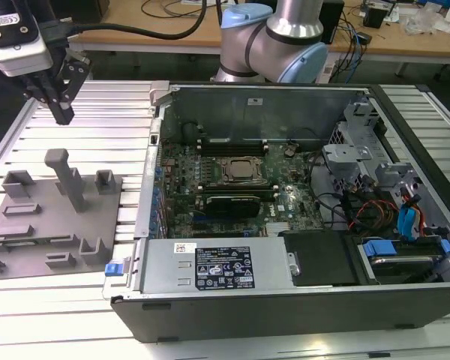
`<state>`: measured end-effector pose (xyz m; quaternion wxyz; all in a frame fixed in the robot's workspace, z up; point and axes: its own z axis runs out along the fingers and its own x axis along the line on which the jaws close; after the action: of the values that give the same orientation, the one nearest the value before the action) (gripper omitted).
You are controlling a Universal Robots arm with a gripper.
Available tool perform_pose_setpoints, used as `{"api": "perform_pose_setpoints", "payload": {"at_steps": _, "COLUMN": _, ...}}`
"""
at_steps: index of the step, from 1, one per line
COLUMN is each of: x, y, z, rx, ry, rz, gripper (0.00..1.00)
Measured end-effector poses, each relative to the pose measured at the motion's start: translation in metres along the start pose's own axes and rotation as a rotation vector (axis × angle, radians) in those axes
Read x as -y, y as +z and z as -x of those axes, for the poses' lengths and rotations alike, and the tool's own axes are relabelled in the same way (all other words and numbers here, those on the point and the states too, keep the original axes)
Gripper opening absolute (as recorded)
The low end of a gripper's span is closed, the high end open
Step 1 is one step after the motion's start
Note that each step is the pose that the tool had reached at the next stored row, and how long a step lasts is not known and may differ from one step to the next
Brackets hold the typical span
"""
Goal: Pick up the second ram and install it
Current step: 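Reach for the second ram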
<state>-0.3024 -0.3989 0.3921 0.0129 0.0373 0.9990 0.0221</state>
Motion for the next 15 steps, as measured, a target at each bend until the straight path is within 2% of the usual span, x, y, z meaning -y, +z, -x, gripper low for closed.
{"api": "perform_pose_setpoints", "payload": {"at_steps": 3, "x": 0.0, "y": 0.0, "z": -0.0007, "rx": 0.0, "ry": 0.0, "rz": 0.0, "gripper": 0.11}}
{"api": "perform_pose_setpoints", "payload": {"at_steps": 6, "x": 0.0003, "y": -0.0001, "z": -0.0042, "rx": 0.0, "ry": 0.0, "rz": 0.0, "gripper": 0.11}}
{"api": "perform_pose_setpoints", "payload": {"at_steps": 10, "x": 0.0019, "y": -0.0005, "z": -0.0253, "rx": 0.0, "ry": 0.0, "rz": 0.0, "gripper": 0.11}}
{"api": "perform_pose_setpoints", "payload": {"at_steps": 12, "x": 0.0026, "y": -0.0005, "z": -0.0329, "rx": 0.0, "ry": 0.0, "rz": 0.0, "gripper": 0.11}}
{"api": "perform_pose_setpoints", "payload": {"at_steps": 14, "x": 0.0059, "y": -0.0004, "z": -0.0427, "rx": 0.0, "ry": 0.0, "rz": 0.0, "gripper": 0.11}}
{"api": "perform_pose_setpoints", "payload": {"at_steps": 15, "x": 0.0081, "y": -0.0004, "z": -0.0455, "rx": 0.0, "ry": -0.001, "rz": 0.0, "gripper": 0.11}}
